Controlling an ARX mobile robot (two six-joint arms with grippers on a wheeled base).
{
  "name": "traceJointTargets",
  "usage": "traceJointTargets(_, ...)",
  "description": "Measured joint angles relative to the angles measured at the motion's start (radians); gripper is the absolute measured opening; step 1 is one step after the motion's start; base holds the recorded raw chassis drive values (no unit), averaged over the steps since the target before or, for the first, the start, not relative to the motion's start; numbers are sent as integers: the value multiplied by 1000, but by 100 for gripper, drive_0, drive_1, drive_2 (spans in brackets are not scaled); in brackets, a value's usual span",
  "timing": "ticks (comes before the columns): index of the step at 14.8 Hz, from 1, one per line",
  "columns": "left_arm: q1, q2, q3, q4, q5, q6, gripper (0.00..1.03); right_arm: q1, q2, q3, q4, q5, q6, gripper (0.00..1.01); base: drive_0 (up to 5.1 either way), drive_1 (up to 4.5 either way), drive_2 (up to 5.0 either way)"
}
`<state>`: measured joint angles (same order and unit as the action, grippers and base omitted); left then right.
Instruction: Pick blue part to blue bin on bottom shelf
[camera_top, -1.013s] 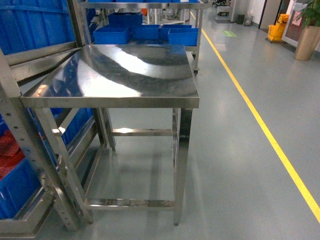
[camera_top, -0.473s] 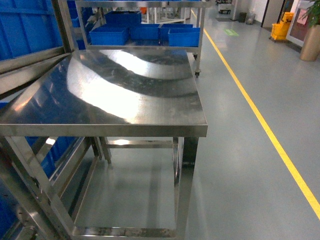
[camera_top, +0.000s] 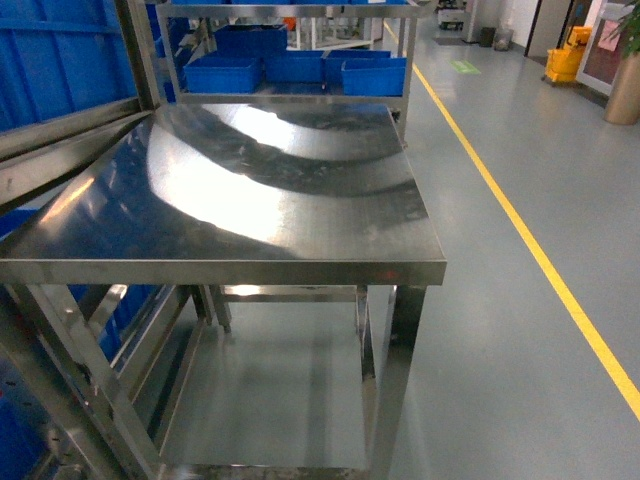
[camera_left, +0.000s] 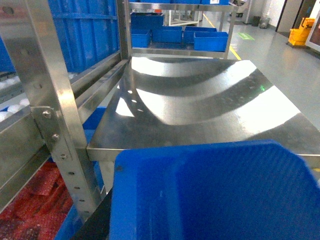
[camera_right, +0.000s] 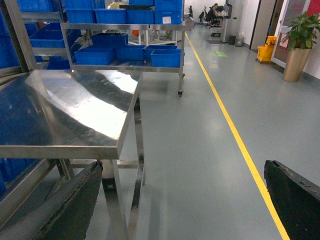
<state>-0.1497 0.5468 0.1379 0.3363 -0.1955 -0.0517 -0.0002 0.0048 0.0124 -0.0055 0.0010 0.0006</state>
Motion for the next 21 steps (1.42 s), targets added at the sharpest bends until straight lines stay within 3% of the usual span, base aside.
traceJointTargets(21,3,-2,0,1,-3,0,44,0,0,0,2,-1,0,98,-501,245,245)
